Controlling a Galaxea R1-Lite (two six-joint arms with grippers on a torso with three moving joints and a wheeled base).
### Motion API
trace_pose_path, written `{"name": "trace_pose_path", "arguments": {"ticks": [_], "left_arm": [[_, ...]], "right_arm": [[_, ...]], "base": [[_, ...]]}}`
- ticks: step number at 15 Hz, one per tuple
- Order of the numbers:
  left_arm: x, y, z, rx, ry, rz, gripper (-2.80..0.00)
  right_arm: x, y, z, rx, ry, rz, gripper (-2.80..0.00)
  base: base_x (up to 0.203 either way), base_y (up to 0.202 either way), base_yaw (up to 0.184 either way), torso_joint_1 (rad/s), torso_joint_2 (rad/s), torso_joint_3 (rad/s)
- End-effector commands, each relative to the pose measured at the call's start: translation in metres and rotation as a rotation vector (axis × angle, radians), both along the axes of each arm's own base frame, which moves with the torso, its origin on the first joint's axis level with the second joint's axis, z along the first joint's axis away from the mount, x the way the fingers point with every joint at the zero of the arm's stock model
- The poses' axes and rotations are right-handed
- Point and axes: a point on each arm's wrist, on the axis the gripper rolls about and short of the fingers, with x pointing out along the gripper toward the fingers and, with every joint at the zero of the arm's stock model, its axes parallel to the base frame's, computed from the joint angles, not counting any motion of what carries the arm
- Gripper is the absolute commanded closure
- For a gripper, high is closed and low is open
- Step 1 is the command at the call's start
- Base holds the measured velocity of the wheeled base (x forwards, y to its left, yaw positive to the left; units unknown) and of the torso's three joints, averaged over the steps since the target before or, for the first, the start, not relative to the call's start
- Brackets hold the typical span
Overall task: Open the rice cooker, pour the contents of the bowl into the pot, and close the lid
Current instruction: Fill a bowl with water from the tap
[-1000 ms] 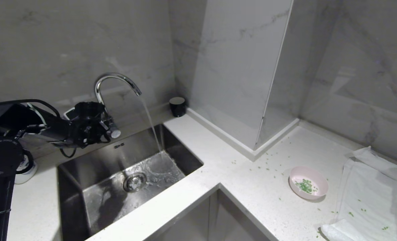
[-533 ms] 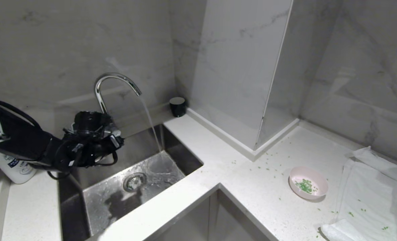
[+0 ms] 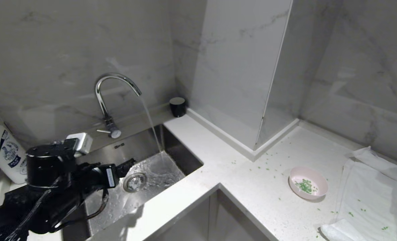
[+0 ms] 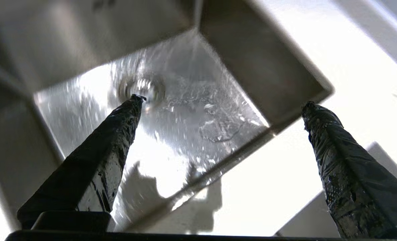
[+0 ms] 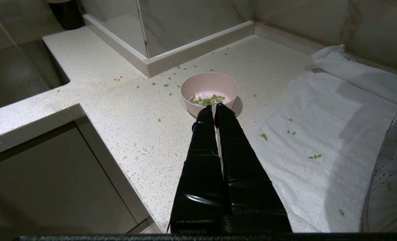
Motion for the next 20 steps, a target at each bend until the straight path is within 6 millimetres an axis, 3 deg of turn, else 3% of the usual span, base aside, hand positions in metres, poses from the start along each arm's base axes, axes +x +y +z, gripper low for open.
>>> {"name": "trace_pose_path", "arguments": {"ticks": [1, 2, 11, 20], "left_arm": [[-0.032, 0.01, 0.022, 0.03, -0.134, -0.027, -2.8], [-0.04, 0.013, 0.028, 0.032, -0.171, -0.027, 0.0], [-0.112, 0.045, 0.029, 0.181, -0.246, 0.017, 0.0], [-0.22, 0.07, 0.042, 0.239, -0.334, 0.161, 0.0]], "right_arm": [[0.0, 0.0, 0.0, 0.0, 0.0, 0.0, 0.0], [0.0, 0.0, 0.0, 0.0, 0.0, 0.0, 0.0], [0.0, 0.0, 0.0, 0.0, -0.001, 0.0, 0.0], [0.0, 0.0, 0.0, -0.003, 0.0, 0.0, 0.0]], "base": [[0.0, 0.0, 0.0, 0.0, 0.0, 0.0], [0.0, 0.0, 0.0, 0.0, 0.0, 0.0], [0.0, 0.0, 0.0, 0.0, 0.0, 0.0], [0.0, 0.0, 0.0, 0.0, 0.0, 0.0]]}}
